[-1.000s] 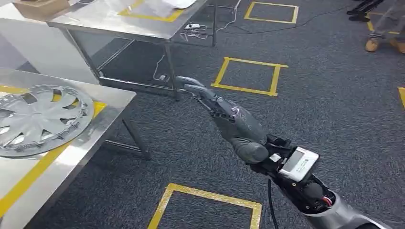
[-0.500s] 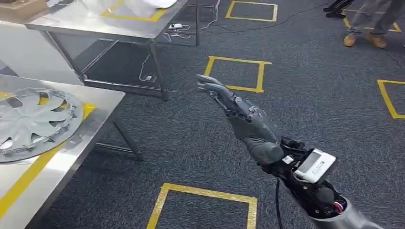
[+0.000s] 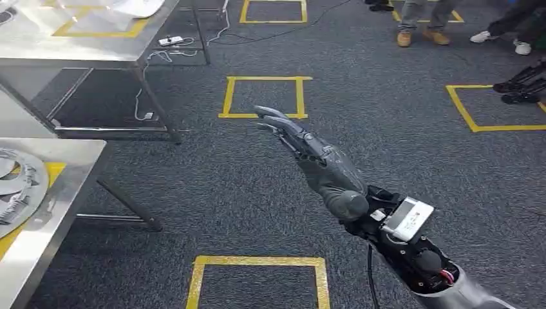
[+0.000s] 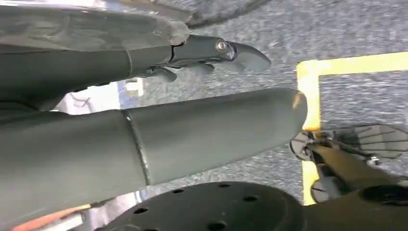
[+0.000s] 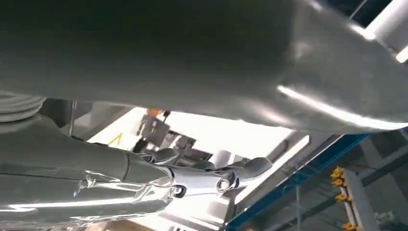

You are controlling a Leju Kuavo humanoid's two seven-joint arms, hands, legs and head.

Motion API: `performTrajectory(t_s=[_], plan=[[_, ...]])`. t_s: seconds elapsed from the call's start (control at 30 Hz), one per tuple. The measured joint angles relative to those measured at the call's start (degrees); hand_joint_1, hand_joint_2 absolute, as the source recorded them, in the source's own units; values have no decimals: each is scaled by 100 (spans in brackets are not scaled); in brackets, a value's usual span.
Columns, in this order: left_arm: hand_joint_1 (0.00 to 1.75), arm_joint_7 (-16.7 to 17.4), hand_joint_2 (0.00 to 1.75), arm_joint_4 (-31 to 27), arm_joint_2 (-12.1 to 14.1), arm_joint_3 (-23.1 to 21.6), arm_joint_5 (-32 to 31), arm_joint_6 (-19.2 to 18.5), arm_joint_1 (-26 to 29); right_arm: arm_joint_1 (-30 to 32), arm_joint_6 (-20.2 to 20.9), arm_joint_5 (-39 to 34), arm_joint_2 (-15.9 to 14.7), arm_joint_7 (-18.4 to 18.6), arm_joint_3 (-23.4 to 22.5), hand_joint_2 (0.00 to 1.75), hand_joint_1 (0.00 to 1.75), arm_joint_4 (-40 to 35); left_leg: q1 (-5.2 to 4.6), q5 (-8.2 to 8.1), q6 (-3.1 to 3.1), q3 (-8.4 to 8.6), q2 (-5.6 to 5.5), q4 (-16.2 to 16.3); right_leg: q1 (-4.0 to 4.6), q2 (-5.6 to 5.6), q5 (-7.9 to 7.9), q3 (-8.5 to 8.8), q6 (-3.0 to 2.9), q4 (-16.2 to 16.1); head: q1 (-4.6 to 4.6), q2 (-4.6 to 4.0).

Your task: Take the parts from the cabinet and place them on the table.

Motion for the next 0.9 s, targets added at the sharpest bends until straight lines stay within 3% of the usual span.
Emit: performTrajectory(t_s=[0.1, 0.13, 0.17, 0.2, 0.23, 0.3, 0.33, 0.37, 0.4, 0.43, 0.47, 0.5, 0.57, 0.6, 0.67, 0.7, 0.73, 0.77, 0.83, 0.87, 0.9], plan=[[0, 20, 0, 0, -11, 0, 4, -11, -17, 12, -2, 7, 0, 9, 0, 0, 0, 2, -42, 27, 32, -15, 136, -15, -51, 132, 35, -46, 99, -8, 13, 0], [0, 28, 0, 0, -18, 0, 4, -13, -21, 11, -2, 7, 0, 11, -2, 0, 0, 2, -7, 53, 70, 1, 186, -59, -24, 185, 33, -64, 142, -2, 17, 0], [0, 59, 0, 0, -61, 0, 7, -15, -21, 30, -4, 11, 0, 16, -11, 0, 0, 2, 20, 71, 93, 20, 263, -98, -41, 103, -32, -69, 154, 69, 15, 0], [0, 83, 0, 0, -50, 0, 9, -15, -19, 29, -11, 13, 0, 26, -22, 0, 0, 0, 20, 68, 113, 29, 300, -107, -15, -119, -229, -193, 188, 355, 69, 0], [0, 109, 0, 0, -48, 0, 9, -15, -18, 32, -13, 20, 0, 48, -35, 0, 0, 2, 13, 64, 128, 28, 357, -106, -33, -260, -493, -425, 221, 843, 131, 0], [0, 136, 0, 0, -50, 0, 13, -15, -3, 72, -43, 76, 0, 131, -50, 0, 0, 7, 1, 57, 132, 27, 475, -102, -65, -362, -889, -901, 262, 1848, 163, 0], [0, 149, 0, 0, -50, 0, 11, -17, 0, 96, -55, 105, -2, 184, -55, 0, 0, 13, 1, 52, 133, 29, 531, -100, -82, -373, -886, -996, 277, 2023, 181, 0], [0, 177, 0, 0, -52, 0, 2, -39, -2, 120, -77, 107, -2, 234, -59, 0, 0, 20, 3, 46, 126, 38, 574, -98, -98, -383, -753, -941, 286, 1897, 192, 0], [0, 199, 0, 0, -61, 0, -13, -72, -7, 140, -105, 109, -2, 278, -63, 0, 0, 24, 11, 29, 113, 49, 626, -89, -113, -406, -494, -732, 292, 1479, 201, 0], [0, 203, 0, 0, -70, 0, -31, -83, -8, 153, -118, 114, -4, 300, -72, 0, 0, 24, 17, 15, 92, 68, 667, -81, -118, -456, -218, -451, 287, 922, 214, 0], [0, 225, 0, 0, -85, 0, -65, -116, -9, 176, -146, 116, -9, 317, -90, 0, 0, 24, 17, -8, 65, 98, 704, -76, -119, -602, 30, -133, 277, 317, 244, 0], [0, 236, 0, 0, -81, -2, -101, -123, -7, 207, -177, 118, -20, 332, -114, 0, 0, 26, -25, -31, 32, 107, 735, -64, -61, -807, -42, -9, 266, 43, 273, 0], [0, 258, 0, 0, -85, -7, -136, -129, -14, 257, -219, 144, -20, 339, -131, 0, 0, 26, -31, -29, 6, 98, 761, -59, -52, -689, -8, -39, 185, 40, 264, 0], [0, 265, 0, 0, -85, -9, -151, -129, -16, 294, -225, 162, -22, 339, -144, 0, 0, 26, -32, -32, -5, 103, 793, -60, -45, -659, -7, -52, 172, 42, 240, 0], [0, 282, 0, 0, -83, -18, -190, -129, -16, 402, -234, 210, -35, 341, -166, 0, 0, 26, -21, -37, -65, 132, 900, -81, -33, -545, 10, -68, 105, 25, 192, 0], [0, 282, 0, 0, -66, -22, -208, -129, -20, 441, -240, 212, -33, 335, -175, 0, 0, 24, -1, -102, -104, 117, 882, -34, -72, -503, 42, -27, 55, -22, 194, 0], [0, 275, 0, 0, -50, -31, -223, -125, -25, 469, -260, 214, -35, 313, -199, 0, 0, 22, 12, -271, -117, 35, 673, 185, -69, -455, 52, -34, 41, -25, 148, 0], [0, 256, 0, 0, -46, -37, -238, -125, -28, 497, -278, 214, -35, 311, -219, 0, 0, 24, 11, -513, -119, -163, 535, 607, -69, -425, 58, -48, 11, -24, 100, 0], [0, 173, 0, 0, -26, -50, -275, -116, -20, 605, -284, 214, -35, 265, -271, 0, 0, 24, 10, -932, -127, -658, 432, 1634, -55, -336, 63, -62, -15, -24, 41, 0], [0, 127, 0, 0, -9, -61, -291, -114, -14, 685, -284, 214, -35, 232, -313, 0, 0, 24, 10, -995, -125, -832, 422, 1960, -46, -276, 67, -64, -22, -23, 35, 0], [0, 74, 0, 0, 6, -74, -306, -110, -5, 737, -282, 214, -35, 204, -347, 0, 0, 24, 10, -889, -111, -841, 420, 1924, -44, -209, 68, -62, -23, -23, 32, 0]])
